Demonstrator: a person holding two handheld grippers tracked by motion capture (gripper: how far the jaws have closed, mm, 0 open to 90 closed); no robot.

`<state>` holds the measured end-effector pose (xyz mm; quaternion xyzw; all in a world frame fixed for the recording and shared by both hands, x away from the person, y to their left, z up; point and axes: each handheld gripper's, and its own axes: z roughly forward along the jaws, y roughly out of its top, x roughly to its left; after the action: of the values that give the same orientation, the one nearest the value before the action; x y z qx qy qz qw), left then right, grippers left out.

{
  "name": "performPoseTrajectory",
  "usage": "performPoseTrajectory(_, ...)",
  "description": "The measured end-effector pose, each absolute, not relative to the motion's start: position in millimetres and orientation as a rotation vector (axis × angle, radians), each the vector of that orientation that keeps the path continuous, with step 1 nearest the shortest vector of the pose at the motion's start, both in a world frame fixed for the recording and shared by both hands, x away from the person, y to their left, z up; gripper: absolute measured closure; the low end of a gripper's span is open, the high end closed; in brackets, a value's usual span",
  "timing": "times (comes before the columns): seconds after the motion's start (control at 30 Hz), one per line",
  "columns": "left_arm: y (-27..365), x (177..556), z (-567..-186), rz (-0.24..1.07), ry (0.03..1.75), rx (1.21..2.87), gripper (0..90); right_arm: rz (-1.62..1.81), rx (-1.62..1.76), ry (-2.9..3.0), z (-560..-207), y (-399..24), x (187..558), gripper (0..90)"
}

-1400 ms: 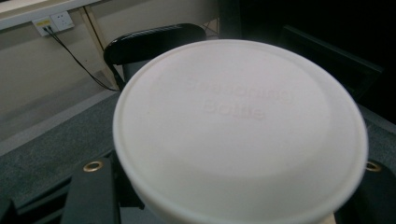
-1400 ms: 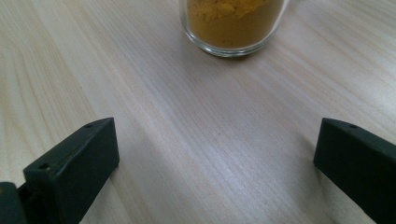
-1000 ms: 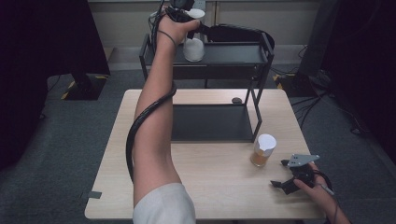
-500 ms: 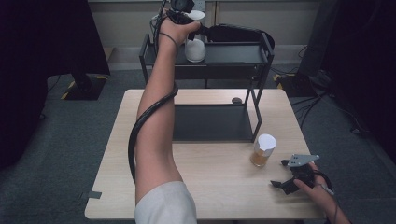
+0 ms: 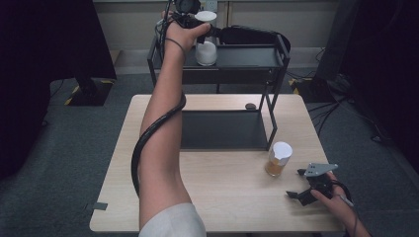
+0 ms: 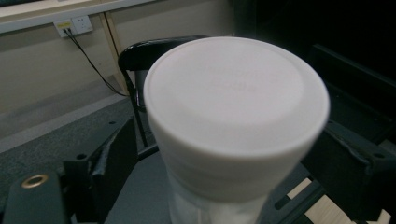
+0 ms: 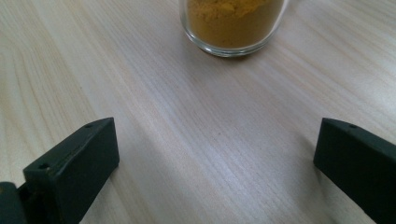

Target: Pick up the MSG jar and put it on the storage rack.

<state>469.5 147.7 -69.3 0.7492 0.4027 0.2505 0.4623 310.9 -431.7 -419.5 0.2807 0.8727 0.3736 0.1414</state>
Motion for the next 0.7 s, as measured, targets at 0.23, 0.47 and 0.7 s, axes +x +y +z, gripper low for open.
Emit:
performPoseTrajectory(0.23,155,455,-78,0.604,1.02,1.826,6.6,1.078,0.811,2.52,-419,-432,311,0.0)
performPoseTrajectory(0.47,161,440,-90,0.593,1.025,1.804,4.7,1.078,0.811,2.52,-419,-432,311,0.0)
performPoseTrajectory(0.7,163,430,-104,0.577,1.02,1.796,1.1,1.078,0.811,2.52,-419,-432,311,0.0)
